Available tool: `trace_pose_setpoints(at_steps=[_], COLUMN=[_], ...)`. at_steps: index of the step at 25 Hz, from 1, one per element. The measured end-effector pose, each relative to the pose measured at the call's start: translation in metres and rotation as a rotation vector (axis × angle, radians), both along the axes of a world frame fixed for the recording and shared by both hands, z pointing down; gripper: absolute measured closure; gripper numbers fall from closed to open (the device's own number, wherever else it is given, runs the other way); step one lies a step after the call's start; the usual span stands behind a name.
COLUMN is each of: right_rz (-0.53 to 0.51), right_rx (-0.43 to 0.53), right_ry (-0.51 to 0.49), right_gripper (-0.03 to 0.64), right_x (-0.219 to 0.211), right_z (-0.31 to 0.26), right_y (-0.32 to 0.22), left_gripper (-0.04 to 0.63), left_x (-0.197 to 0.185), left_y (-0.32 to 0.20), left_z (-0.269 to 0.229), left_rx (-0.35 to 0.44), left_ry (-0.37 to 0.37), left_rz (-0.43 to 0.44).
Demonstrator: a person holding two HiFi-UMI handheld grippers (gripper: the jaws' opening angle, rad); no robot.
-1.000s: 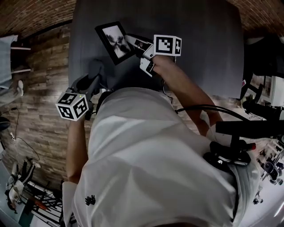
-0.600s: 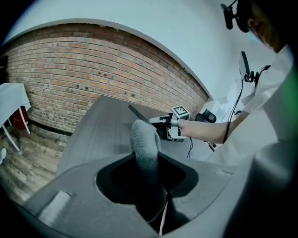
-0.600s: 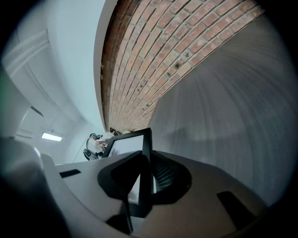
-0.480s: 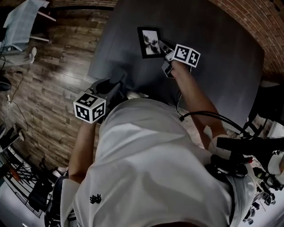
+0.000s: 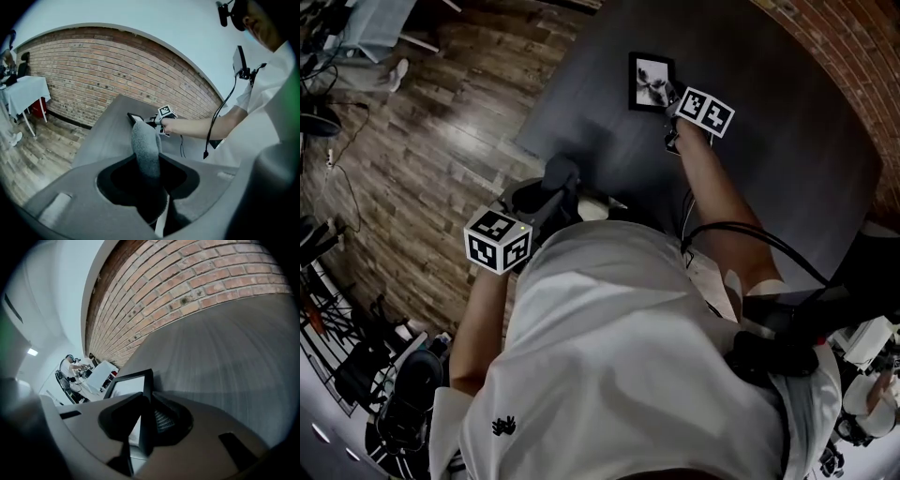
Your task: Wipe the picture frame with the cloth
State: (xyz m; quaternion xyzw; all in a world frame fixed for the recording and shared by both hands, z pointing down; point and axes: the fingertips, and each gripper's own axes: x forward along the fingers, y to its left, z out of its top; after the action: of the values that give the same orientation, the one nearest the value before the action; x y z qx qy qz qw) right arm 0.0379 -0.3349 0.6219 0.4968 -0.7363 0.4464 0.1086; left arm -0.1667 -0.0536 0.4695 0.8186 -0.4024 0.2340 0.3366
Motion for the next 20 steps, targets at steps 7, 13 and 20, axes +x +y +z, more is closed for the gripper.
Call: trace_pose_setpoints(at_steps=[7,13,20], right_rz=[-0.032,-0.023,-0.056], right_rx=[0.051,0.096,0.092], right_ry=[0.095,0.054,0.035], right_gripper=[0.533,0.477,0.577], right_x=[-0.008,0.010,0.051], right_z=[-0.004,-0.011,-0.016], right_y=[0.000,0.020,0.085], left_gripper=[0.466,0.466,0.466], left_x=[0.001,0.019,0.053], left_y=[0.013,0.026,0.014], left_z=[-0.011,-0.006,-0.018], left_rx=[-0.013,-0.009,0.074], left_ry=[0.007,0.003,-0.010], left_rz=[-0.040,0.006,0.102])
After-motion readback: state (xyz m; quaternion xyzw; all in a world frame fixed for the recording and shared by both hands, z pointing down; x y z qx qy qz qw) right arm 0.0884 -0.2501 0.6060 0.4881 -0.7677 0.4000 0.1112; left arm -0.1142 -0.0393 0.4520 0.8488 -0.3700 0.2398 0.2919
